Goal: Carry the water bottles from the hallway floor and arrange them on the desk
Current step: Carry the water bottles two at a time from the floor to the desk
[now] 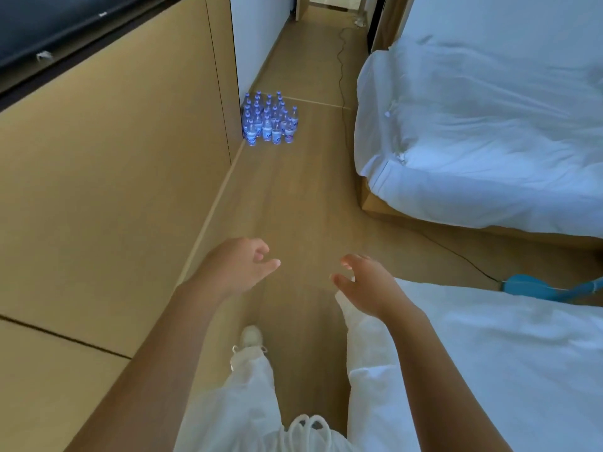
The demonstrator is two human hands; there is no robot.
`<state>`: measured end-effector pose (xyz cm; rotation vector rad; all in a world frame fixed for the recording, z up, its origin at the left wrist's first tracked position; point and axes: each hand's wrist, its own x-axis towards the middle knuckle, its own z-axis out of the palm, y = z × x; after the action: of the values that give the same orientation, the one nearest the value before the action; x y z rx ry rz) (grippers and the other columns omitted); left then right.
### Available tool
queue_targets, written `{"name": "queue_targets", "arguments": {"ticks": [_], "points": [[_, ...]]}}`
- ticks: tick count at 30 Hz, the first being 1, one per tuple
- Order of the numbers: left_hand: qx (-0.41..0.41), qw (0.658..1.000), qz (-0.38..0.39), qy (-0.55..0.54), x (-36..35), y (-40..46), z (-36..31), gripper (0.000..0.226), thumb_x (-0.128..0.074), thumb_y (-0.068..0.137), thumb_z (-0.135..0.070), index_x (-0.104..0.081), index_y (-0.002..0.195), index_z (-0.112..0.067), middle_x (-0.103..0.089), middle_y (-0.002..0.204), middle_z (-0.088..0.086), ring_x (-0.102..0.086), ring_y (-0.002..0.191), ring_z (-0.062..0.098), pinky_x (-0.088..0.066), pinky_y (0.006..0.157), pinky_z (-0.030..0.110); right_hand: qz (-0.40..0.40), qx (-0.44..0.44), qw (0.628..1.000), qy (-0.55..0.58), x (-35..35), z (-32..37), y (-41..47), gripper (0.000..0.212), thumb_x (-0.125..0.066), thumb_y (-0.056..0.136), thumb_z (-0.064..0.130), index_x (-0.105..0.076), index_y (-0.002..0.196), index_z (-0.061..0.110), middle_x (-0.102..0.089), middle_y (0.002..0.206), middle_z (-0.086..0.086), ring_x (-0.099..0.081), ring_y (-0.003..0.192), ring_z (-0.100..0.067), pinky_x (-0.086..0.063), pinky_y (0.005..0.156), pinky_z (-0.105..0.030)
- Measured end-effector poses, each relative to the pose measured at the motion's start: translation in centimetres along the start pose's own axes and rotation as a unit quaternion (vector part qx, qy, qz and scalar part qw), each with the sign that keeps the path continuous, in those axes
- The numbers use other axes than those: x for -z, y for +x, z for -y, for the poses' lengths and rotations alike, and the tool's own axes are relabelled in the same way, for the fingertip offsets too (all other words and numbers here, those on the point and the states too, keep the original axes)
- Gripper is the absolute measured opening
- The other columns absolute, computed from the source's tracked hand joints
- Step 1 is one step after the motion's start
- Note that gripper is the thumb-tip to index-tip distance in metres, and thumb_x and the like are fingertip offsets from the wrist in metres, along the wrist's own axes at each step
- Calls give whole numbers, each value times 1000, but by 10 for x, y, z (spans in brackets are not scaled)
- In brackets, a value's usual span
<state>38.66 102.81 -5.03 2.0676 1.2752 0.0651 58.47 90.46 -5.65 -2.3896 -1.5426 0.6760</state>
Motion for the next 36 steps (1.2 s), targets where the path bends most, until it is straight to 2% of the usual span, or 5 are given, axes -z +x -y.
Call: {"name": "queue_targets", "arguments": {"ticks": [10,17,26,30,36], "points": [[-25,999,-20,19,105,201,3,41,-60,84,-48,-61,116,-23,-62,114,-7,-59,104,14,-47,93,35,-13,11,1000,-8,45,45,209,47,-48,93,38,-45,135,16,-51,132,-3,-50,118,-18,-43,90,-29],[-17,999,-4,43,155,311,9,38,-59,84,-48,-61,112,-23,-61,105,-9,-59,99,15,-48,90,36,-8,10,1000,10,67,74,331,47,-49,93,40,-46,134,17,-52,132,-1,-51,118,-18,-44,93,-32],[3,998,21,55,173,456,10,36,-59,84,-49,-62,106,-22,-63,100,-7,-59,93,16,-50,86,38,9,4,1000,18,89,58,482,46,-50,93,39,-47,133,15,-53,132,-2,-52,116,-19,-43,93,-31],[-1,998,13,57,188,544,-14,37,-59,85,-48,-62,107,-19,-63,103,-4,-59,95,18,-49,86,38,9,3,1000,27,118,39,569,46,-51,93,39,-48,132,14,-53,131,-3,-52,116,-20,-42,93,-32],[10,999,5,41,214,677,-62,40,-58,86,-48,-61,113,-19,-62,110,-4,-58,100,17,-47,90,37,-4,12,1000,19,182,10,708,44,-53,91,38,-51,128,13,-56,128,-4,-54,112,-21,-39,85,-27]]}}
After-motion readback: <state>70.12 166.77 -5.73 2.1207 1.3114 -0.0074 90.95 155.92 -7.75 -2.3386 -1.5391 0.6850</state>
